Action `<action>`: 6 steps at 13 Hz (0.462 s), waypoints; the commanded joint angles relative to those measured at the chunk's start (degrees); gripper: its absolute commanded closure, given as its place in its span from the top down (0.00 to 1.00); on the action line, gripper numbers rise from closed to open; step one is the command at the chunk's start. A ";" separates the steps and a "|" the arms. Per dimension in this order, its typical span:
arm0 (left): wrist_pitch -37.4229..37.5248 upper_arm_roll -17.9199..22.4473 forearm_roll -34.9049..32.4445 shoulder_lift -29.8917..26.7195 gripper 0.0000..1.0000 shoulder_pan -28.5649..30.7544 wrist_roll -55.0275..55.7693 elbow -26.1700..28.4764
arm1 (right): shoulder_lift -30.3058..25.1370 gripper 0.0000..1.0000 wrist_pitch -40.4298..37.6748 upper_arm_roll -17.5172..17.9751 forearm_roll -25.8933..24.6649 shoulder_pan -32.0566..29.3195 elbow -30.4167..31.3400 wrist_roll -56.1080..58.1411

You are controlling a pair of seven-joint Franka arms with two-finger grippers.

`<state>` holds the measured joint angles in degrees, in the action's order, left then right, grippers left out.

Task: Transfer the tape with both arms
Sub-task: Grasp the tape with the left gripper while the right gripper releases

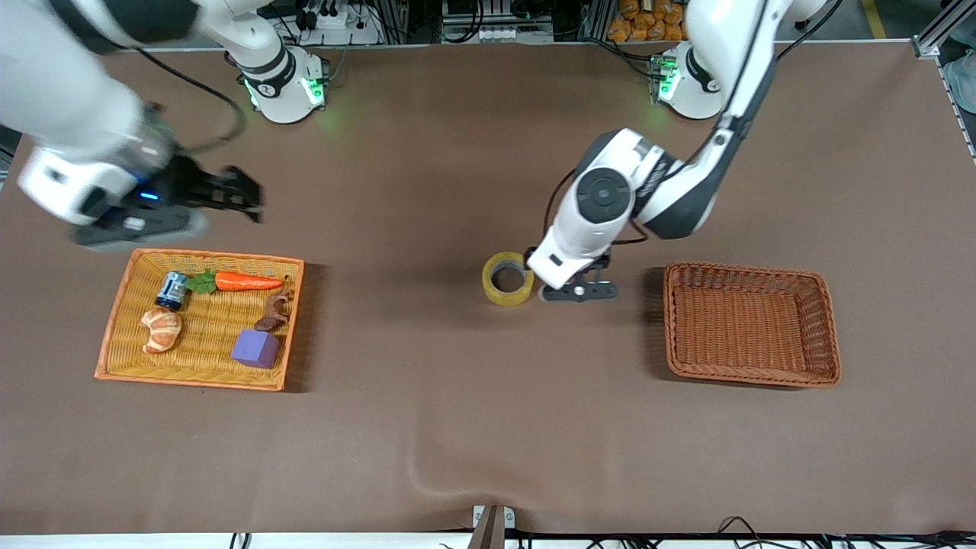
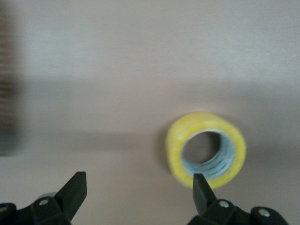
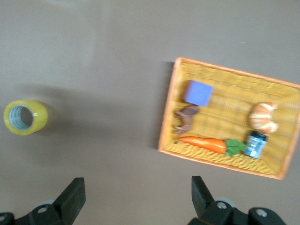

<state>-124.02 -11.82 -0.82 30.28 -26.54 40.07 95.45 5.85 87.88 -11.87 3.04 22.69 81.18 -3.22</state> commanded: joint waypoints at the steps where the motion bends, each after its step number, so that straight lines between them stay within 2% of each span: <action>1: -4.73 0.66 -1.54 5.30 1.00 -2.19 3.24 -2.29 | -6.63 1.00 0.54 3.06 1.08 -12.28 6.35 7.50; 2: -5.44 0.74 -2.77 6.62 0.93 -2.98 5.35 -2.29 | -7.86 1.00 -0.85 3.95 0.92 -14.84 6.80 7.79; 4: -6.49 0.66 -4.80 8.91 0.87 -4.39 9.22 -2.29 | -8.58 1.00 -4.46 3.96 0.92 -17.67 7.42 7.71; 5: -7.55 0.74 -5.32 9.62 0.79 -5.09 10.45 -2.29 | -8.31 1.00 -4.03 3.96 0.92 -17.94 7.42 7.18; 6: -7.82 0.74 -5.76 9.80 0.67 -5.27 11.07 -2.11 | -8.14 1.00 -3.86 3.87 0.66 -17.86 7.85 6.74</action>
<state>-131.18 -11.66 -4.55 39.09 -30.59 48.48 94.56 -1.23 83.40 -9.83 3.52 5.98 86.70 5.02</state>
